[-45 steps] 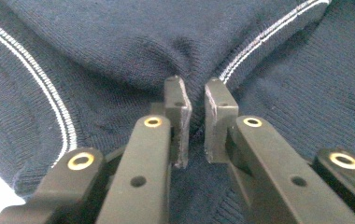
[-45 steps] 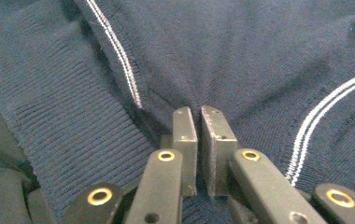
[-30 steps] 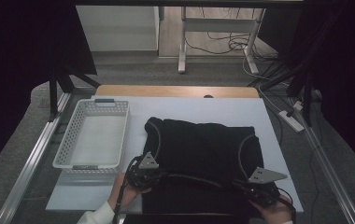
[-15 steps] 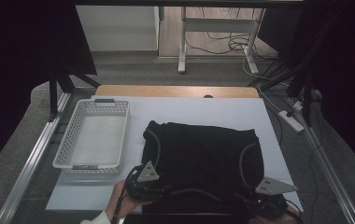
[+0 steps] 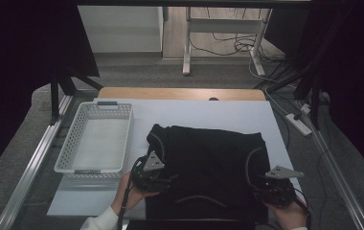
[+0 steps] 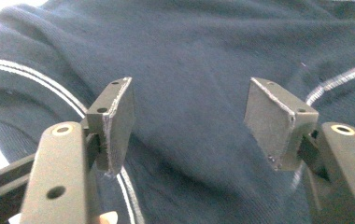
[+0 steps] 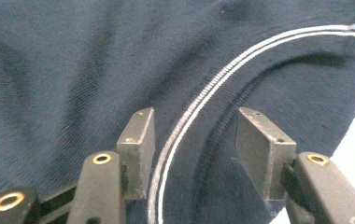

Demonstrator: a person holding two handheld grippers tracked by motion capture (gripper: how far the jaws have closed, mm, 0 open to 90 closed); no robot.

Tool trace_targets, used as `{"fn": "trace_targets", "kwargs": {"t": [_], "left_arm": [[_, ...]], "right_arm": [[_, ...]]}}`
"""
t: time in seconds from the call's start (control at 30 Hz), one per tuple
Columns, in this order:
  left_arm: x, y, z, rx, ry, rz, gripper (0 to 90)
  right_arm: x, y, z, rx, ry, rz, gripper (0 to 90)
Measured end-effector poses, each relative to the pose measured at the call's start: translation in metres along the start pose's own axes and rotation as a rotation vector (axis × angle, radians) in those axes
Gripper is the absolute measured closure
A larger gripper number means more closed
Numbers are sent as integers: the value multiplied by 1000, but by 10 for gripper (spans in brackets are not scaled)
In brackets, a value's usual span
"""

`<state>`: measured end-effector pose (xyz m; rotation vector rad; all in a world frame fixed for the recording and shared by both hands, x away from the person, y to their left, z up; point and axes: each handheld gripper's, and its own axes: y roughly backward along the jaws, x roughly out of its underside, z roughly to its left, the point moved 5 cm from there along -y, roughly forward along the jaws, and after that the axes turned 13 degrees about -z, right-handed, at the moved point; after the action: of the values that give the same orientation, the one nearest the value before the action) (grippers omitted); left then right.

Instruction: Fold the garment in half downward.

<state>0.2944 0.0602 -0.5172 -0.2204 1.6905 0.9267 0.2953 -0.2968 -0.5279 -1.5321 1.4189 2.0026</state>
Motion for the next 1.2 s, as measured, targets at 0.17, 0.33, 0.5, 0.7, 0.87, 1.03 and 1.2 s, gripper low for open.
{"fn": "trace_targets", "kwargs": {"t": [0.17,0.33,0.5,0.7,0.87,1.03,1.2], "left_arm": [[-15,-17,10,-11,-1,8,336],[-25,-27,17,-11,0,16,321],[-38,-35,28,-20,18,-2,317],[-35,-25,31,-41,21,-13,311],[-36,-14,38,-62,37,-36,310],[-38,-10,40,-78,33,-40,298],[-39,-9,44,-88,37,-40,290]], "right_arm": [[-1,-25,-6,1,15,49,543],[-3,-36,-8,-17,1,76,651],[-2,-32,-2,-42,33,74,817],[0,-16,-2,-2,75,67,833],[7,7,-8,25,61,61,836],[11,6,-9,17,35,59,810],[0,6,0,11,23,-14,571]]}}
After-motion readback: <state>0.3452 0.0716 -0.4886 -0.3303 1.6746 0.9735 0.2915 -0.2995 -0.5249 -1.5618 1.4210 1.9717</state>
